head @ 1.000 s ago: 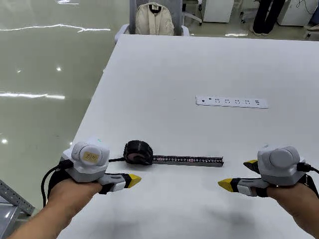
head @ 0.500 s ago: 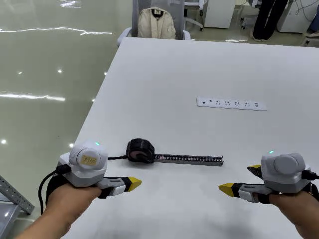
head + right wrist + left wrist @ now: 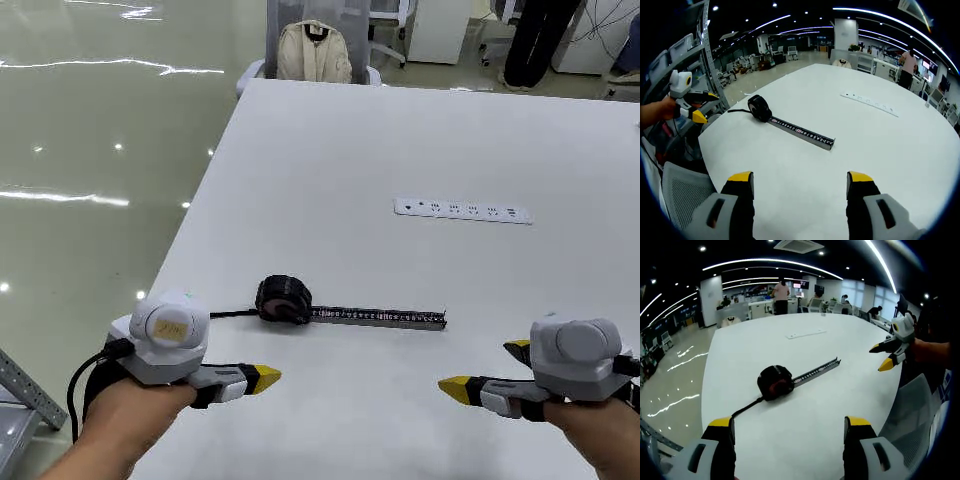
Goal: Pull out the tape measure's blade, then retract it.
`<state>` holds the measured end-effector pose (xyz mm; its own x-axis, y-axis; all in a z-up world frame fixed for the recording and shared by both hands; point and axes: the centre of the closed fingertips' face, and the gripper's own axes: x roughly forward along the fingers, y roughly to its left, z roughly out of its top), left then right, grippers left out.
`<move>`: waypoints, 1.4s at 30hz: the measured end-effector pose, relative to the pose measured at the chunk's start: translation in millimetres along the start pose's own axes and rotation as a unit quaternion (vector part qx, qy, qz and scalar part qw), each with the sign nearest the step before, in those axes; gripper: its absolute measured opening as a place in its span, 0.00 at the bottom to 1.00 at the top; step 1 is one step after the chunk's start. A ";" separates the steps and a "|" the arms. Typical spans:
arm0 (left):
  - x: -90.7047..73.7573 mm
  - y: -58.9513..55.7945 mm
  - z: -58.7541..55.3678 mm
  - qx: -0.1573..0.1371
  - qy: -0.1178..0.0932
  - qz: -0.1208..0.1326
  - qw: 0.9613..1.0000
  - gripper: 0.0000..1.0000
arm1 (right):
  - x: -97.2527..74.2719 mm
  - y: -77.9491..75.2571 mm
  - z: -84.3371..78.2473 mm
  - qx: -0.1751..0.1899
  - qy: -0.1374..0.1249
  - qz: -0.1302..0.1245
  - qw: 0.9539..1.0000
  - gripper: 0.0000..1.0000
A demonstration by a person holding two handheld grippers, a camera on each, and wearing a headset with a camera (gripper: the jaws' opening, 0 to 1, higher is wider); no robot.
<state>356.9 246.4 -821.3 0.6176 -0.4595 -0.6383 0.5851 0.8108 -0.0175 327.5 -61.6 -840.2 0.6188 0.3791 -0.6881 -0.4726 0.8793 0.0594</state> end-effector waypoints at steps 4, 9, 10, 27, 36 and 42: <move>-3.7 -2.1 0.2 0.001 0.000 0.001 1.000 0.88 | -3.7 2.8 0.0 0.003 -0.003 -0.003 1.000 0.79; -10.0 -5.1 1.3 0.000 -0.005 0.003 1.000 0.90 | -12.0 7.9 1.1 0.009 -0.009 -0.008 1.000 0.80; -11.9 -6.0 1.6 0.000 -0.006 0.004 1.000 0.90 | -14.6 9.5 1.5 0.011 -0.011 -0.010 1.000 0.80; -38.8 -19.0 -13.5 -0.017 -0.007 0.012 1.000 0.93 | -37.8 22.5 -0.5 0.027 -0.022 -0.021 0.999 0.85; -55.7 -19.3 -15.9 -0.024 -0.013 0.020 0.999 0.93 | -50.3 29.5 0.5 0.035 -0.029 -0.024 0.999 0.87; -65.3 -19.3 -14.7 -0.028 -0.020 0.026 0.999 0.94 | -58.1 33.2 -2.8 0.043 -0.029 -0.027 0.998 0.89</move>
<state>297.5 266.1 -790.6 0.6679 -0.4290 -0.6082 0.5219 0.8525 -0.0282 274.1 -55.2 -800.3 0.6785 0.3434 -0.6494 -0.3829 0.9198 0.0863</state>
